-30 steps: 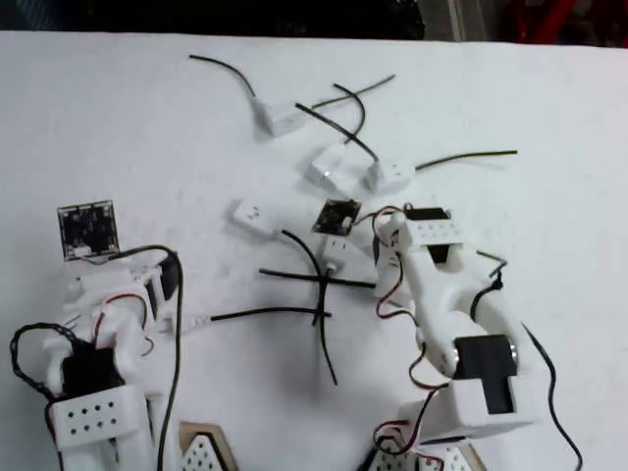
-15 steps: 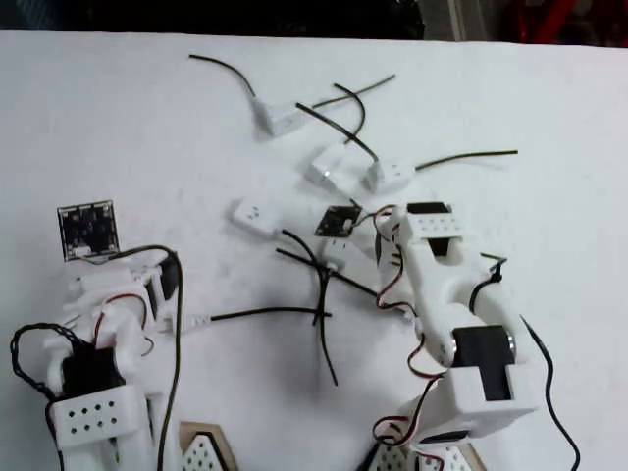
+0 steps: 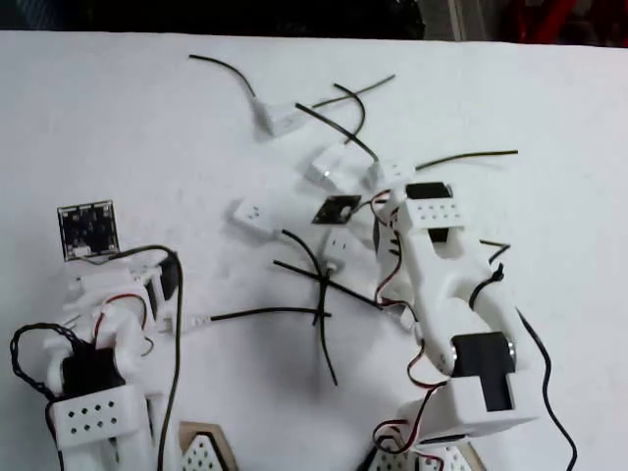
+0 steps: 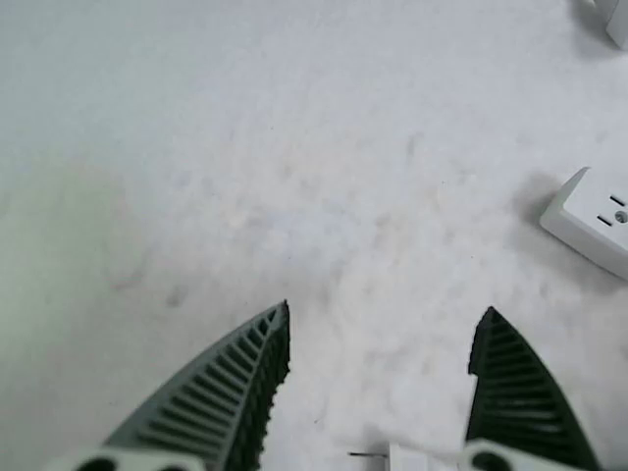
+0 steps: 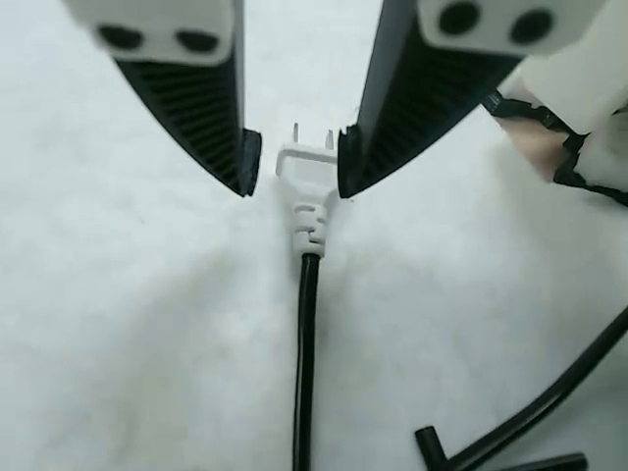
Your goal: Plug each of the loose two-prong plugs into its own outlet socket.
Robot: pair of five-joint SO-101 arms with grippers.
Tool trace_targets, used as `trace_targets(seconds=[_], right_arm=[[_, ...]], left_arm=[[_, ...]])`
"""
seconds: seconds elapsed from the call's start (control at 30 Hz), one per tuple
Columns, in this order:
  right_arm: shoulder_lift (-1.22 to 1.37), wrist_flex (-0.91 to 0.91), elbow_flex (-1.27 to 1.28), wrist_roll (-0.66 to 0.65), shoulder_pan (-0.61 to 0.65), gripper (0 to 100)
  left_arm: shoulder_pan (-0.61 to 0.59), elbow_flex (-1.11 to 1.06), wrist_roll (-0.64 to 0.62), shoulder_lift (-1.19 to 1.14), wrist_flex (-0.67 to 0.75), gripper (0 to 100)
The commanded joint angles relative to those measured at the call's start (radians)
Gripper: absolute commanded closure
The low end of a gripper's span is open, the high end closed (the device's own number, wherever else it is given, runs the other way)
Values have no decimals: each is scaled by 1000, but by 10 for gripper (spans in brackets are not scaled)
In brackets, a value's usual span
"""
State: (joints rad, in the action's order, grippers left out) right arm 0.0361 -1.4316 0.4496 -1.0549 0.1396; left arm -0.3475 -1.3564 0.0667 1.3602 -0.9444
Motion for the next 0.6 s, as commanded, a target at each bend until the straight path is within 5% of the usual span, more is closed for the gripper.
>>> trace_targets(seconds=[0.0, 0.27, 0.57], right_arm=[[-42, -7, -9, -43, -42, 867], [-38, 88, 104, -118, -122, 867], [-38, 136, 201, -110, -45, 868]], left_arm=[[-7, 9, 0, 10, 25, 707], [-7, 9, 0, 10, 25, 707], [-7, 9, 0, 10, 25, 707]])
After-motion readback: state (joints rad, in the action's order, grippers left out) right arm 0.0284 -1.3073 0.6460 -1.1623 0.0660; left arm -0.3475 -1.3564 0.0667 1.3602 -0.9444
